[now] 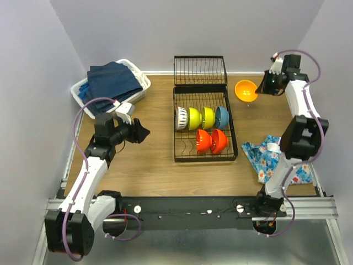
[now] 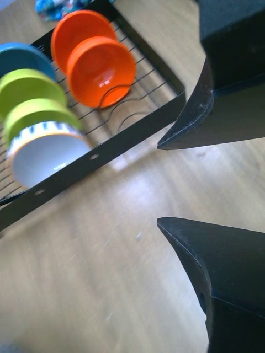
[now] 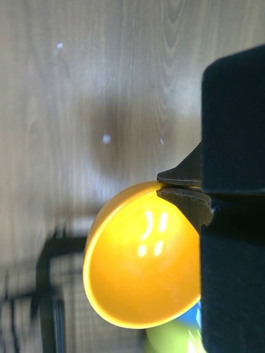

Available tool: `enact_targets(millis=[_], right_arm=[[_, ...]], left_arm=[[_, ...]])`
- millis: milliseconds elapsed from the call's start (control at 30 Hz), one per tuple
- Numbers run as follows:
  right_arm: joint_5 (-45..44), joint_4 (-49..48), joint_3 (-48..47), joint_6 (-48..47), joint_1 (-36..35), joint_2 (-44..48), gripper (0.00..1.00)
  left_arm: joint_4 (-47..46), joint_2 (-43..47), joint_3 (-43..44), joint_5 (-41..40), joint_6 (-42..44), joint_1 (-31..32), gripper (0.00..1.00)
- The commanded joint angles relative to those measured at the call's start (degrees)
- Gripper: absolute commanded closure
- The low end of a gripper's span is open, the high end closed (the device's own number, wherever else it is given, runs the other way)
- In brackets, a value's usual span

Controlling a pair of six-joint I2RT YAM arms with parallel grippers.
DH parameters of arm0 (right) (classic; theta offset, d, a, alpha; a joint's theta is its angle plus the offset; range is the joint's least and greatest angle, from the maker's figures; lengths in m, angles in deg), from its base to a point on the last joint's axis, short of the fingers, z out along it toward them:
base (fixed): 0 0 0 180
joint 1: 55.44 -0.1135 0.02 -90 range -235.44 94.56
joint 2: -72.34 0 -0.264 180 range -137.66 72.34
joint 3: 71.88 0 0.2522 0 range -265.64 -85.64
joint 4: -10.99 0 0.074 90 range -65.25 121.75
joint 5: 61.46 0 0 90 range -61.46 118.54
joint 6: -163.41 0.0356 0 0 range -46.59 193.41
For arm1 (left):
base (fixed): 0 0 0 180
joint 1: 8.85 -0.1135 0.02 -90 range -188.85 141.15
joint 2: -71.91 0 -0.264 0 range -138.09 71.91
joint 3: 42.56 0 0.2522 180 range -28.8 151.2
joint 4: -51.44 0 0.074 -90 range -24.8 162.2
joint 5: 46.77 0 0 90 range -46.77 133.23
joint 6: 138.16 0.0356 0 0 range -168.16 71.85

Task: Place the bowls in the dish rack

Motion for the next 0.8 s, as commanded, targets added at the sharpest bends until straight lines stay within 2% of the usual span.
enact_targets(millis=[0, 133, 167, 300, 467, 767], right_arm=[[7.51, 1.89, 7.79, -4.47, -7.01, 17.00, 0.99], [5.58, 2.60, 17.55, -9.23, -19.31, 25.97, 0.99], [4.96, 2.51, 18.98, -10.02, -24.90, 27.47, 1.00], [1.89, 2.86, 24.96, -14.85, -37.07, 31.79, 0.99], [-3.03, 5.50, 27.25, -21.18, -50.76, 30.30, 0.99], [-4.36, 6.29, 26.29, -27.69, -65.90, 21.43, 0.99]], left_arm=[[5.31, 0.67, 8.18, -5.26, 11.18, -1.78, 0.39], [9.27, -0.29, 12.23, -5.88, 15.68, -2.05, 0.38], [9.89, -0.47, 12.94, -6.49, 15.69, -2.13, 0.37], [14.44, -3.18, 17.06, -6.23, 14.63, -2.31, 0.37], [18.24, -5.04, 19.71, -6.41, 14.54, -2.49, 0.36], [22.10, 1.19, 18.31, -5.27, 19.64, -2.49, 0.35]])
